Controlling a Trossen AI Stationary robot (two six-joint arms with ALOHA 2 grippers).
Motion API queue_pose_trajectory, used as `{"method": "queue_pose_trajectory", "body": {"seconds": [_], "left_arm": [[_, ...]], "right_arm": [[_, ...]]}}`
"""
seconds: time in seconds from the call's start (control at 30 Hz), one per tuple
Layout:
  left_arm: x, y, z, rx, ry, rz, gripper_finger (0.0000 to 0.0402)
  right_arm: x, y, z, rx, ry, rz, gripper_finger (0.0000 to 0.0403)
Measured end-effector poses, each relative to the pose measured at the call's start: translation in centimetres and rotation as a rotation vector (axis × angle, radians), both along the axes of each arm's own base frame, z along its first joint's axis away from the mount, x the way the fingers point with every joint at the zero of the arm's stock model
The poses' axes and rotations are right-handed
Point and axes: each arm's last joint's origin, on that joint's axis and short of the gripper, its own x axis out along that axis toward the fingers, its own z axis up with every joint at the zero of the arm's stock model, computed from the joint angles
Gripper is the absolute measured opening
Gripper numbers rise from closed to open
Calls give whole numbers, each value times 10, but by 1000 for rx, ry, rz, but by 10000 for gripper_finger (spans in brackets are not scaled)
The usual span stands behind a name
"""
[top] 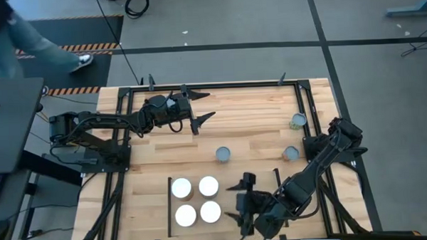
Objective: Pick and place cans onto a shelf
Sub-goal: Put the canned oranges on the shelf
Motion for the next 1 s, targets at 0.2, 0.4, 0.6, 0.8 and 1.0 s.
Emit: {"method": "queue_pose_trajectory", "body": {"seconds": [0.2,0.4,0.6,0.8,1.0], "left_arm": [[0,0,0,0,-1,0,350],[0,0,0,0,-1,0,350],[0,0,0,0,0,0,350],[0,0,0,0,-1,0,350],[0,0,0,0,-1,0,350]], "right_arm": [[3,-14,-4,-31,-1,-134,348],[8,-21,-4,-86,-1,-139,348],[2,-31,17,-96,-3,-71,348],[-12,-41,41,-58,-7,11,348],[-39,-50,57,-70,-32,-1,348]]}}
